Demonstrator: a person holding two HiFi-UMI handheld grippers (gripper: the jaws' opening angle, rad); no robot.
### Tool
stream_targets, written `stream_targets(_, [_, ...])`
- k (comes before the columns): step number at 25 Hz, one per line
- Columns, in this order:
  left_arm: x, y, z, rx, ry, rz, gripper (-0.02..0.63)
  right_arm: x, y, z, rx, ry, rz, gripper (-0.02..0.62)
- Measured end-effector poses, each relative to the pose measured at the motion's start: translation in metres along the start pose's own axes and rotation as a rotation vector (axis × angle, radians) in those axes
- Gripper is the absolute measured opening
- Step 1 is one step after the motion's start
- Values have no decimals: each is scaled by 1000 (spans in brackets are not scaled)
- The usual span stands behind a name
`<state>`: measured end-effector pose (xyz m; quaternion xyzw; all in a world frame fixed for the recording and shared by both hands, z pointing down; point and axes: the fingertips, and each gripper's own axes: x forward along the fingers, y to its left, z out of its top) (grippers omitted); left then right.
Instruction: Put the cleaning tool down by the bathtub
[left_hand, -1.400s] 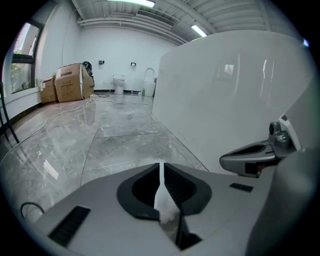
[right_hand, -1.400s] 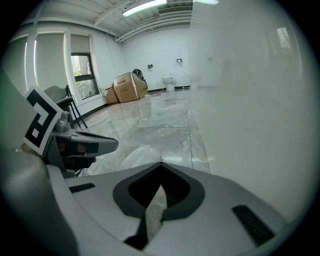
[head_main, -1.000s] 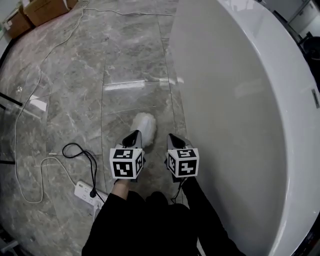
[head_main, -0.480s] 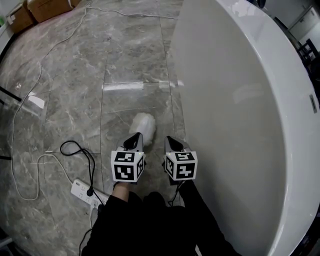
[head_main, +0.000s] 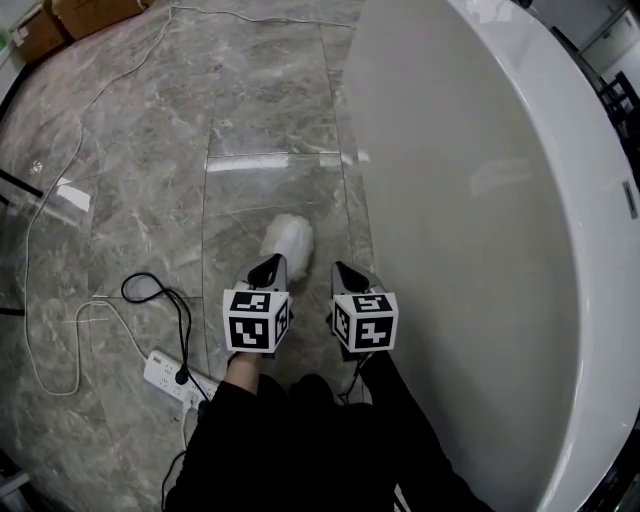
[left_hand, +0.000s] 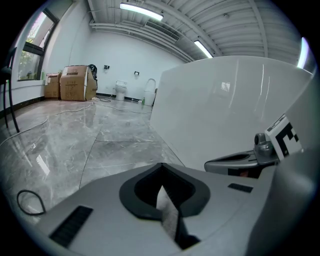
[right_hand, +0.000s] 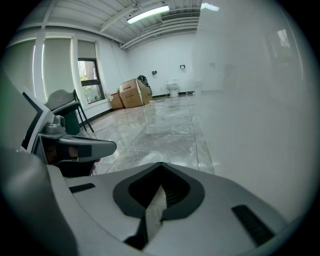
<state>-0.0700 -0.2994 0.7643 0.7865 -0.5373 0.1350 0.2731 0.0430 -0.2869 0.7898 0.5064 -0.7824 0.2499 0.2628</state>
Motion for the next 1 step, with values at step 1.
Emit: stream_targets(1, [1, 1, 0, 0, -1, 1, 8, 1, -1, 0, 2, 0, -1, 0])
